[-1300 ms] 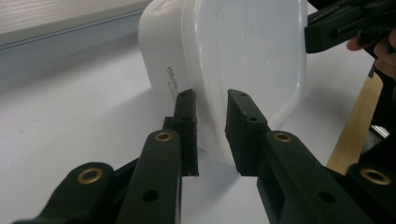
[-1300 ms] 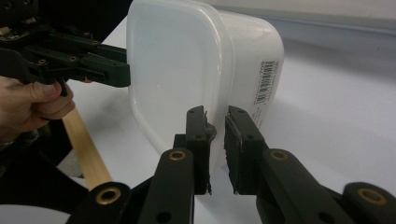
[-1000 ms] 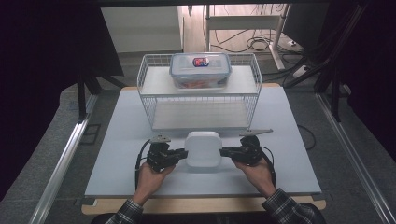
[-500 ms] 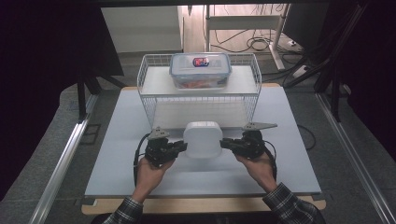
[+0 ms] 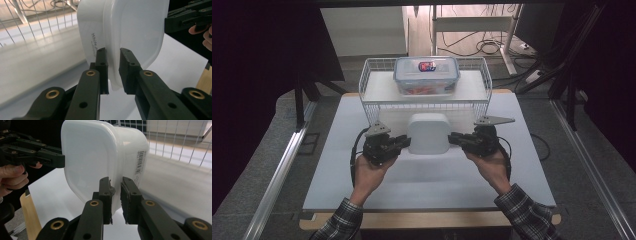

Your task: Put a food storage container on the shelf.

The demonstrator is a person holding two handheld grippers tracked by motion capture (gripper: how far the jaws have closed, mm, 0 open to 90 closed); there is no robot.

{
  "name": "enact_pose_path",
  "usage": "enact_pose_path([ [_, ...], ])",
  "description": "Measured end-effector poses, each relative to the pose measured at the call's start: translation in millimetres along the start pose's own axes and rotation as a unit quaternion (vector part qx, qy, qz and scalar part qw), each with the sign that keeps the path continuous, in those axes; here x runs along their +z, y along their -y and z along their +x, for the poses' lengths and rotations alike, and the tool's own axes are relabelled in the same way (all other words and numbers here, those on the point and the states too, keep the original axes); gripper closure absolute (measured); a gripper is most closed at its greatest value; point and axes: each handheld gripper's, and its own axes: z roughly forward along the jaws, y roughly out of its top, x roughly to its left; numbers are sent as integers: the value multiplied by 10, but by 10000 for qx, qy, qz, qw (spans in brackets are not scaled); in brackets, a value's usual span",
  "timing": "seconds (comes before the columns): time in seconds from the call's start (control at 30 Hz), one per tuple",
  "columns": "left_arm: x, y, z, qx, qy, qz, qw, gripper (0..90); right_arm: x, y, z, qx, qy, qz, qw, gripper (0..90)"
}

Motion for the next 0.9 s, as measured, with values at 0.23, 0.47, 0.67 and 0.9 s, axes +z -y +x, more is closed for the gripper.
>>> enact_pose_path([
  [0.23,-64,-184,6,23,-52,-147,9999,784,-40,-223,-3,-94,17,-66,9999,789],
  [0.47,-137,-362,12,75,-106,-240,9996,783,-77,-401,10,-163,40,-162,9997,787],
  [0.67,-222,-538,2,160,-180,-365,9990,783,-114,-575,19,-220,20,-279,9994,786],
  [0.9,-316,-776,11,226,-254,-516,9981,783,-177,-844,47,-334,40,-438,9985,785],
])
